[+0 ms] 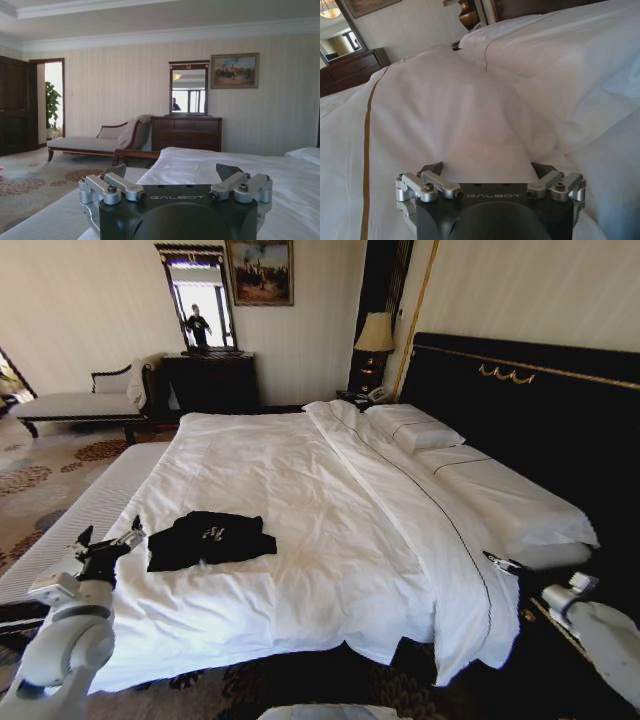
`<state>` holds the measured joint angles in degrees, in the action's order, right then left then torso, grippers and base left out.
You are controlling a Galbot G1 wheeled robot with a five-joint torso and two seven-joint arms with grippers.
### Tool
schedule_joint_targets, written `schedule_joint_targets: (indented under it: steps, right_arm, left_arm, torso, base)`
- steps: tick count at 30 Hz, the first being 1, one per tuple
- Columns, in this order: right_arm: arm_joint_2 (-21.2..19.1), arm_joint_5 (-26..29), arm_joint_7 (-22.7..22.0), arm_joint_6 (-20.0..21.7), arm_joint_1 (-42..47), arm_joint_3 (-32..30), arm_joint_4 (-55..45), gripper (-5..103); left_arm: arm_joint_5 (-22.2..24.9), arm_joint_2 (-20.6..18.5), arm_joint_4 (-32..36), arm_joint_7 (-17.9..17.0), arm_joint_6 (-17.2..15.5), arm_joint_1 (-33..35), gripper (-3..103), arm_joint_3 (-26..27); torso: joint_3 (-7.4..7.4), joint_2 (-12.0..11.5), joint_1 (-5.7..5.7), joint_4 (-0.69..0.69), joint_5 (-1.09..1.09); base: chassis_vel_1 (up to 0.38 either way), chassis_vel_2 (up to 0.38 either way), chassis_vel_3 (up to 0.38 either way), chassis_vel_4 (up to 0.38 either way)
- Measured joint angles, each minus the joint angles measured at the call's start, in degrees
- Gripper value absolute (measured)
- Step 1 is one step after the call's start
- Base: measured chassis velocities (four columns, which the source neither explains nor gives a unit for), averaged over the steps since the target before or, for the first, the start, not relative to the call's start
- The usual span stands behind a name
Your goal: Fold the clothes on the bed.
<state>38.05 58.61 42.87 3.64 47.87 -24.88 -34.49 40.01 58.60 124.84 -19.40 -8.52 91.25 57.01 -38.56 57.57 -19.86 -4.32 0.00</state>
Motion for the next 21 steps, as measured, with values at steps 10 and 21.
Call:
schedule_joint_targets:
  steps: [10, 21]
  right_arm:
    - [0.62, -0.27, 2.79, 0.27, -1.30, 0.57, 1.00, 65]
    - [-0.23, -0.21, 4.51, 0.03, 0.32, -0.28, 0.61, 28]
  left_arm:
    - [-0.08, 0.20, -0.62, 0.06, 0.17, -0.40, 100, -0.51]
    - [-0.53, 0.41, -1.83, 0.13, 0.45, -1.75, 100, -2.04]
  torso:
    - [0.00, 0.00, 0.00, 0.00, 0.00]
    - [0.00, 0.00, 0.00, 0.03, 0.01]
  base:
    - [0.000, 0.000, 0.000, 0.000]
    - [0.000, 0.000, 0.000, 0.000]
